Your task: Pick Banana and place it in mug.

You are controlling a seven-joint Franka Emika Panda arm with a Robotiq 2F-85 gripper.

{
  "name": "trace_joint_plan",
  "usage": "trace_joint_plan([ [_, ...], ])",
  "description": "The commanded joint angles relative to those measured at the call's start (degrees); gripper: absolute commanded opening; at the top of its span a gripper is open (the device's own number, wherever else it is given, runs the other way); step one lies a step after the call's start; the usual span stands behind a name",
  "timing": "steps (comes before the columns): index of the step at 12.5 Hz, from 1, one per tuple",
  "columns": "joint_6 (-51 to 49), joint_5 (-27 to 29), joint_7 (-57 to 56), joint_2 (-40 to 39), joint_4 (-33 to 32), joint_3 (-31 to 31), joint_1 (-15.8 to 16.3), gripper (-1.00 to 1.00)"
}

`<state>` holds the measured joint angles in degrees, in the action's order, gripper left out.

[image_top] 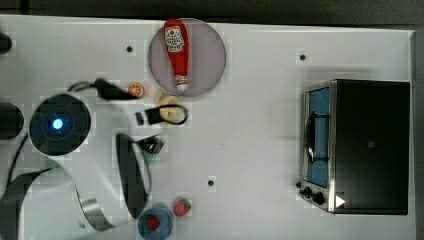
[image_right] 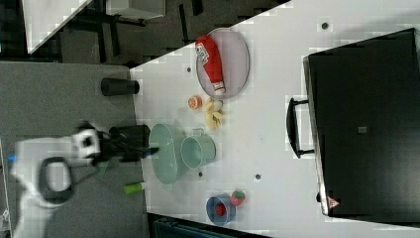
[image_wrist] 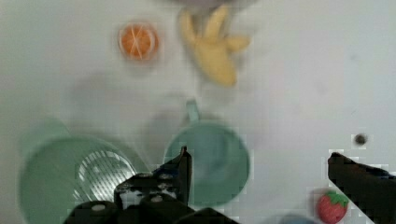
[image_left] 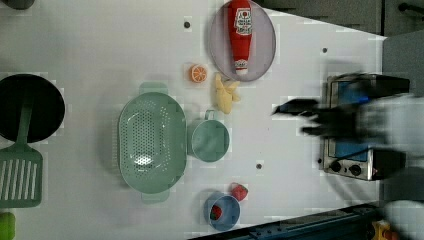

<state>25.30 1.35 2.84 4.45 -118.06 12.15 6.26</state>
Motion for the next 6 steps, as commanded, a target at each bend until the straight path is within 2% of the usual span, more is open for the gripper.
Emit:
trace_joint_plan([
  [1, -11.72, -0.31, 2.14, 3.9, 8.47, -8.62, -4.73, 1.0],
  [6, -24.36, -2.18, 2.13, 4.16, 17.62, -16.06, -4.79, 1.0],
])
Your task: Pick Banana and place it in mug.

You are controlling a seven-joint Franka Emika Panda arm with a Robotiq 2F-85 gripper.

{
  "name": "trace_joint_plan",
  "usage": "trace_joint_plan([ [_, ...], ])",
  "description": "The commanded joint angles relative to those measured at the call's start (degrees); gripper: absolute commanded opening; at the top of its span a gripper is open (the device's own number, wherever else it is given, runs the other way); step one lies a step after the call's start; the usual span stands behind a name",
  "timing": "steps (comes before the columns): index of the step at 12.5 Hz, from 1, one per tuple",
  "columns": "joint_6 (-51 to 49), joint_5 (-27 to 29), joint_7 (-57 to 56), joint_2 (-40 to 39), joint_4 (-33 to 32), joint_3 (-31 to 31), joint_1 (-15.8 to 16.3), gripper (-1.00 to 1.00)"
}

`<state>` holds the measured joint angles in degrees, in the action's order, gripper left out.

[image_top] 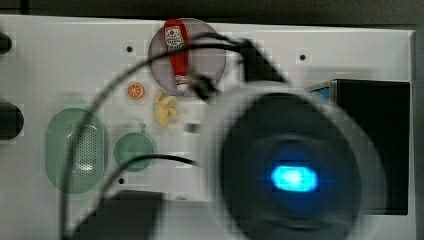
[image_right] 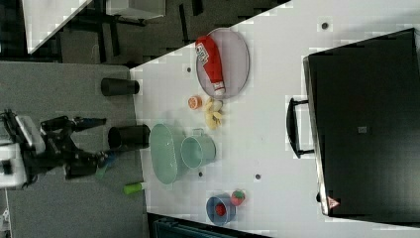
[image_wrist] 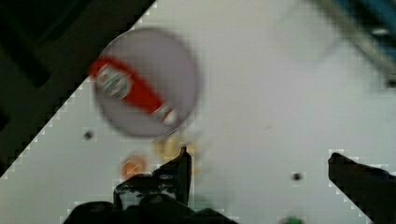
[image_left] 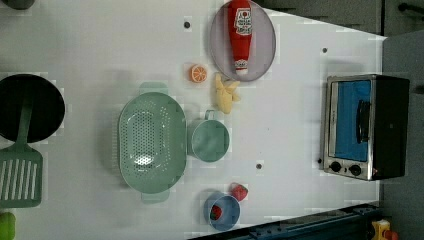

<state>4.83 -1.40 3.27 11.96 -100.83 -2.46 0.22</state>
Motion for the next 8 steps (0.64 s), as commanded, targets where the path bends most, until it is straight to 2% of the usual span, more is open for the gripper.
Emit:
trace_joint_plan([
  [1, -4.28, 0.56, 1.7, -3.35, 0.87, -2.04, 1.25, 1.0],
  [8, -2.13, 0.58, 1.7, -4.22, 0.51, -2.3, 1.26, 1.0],
])
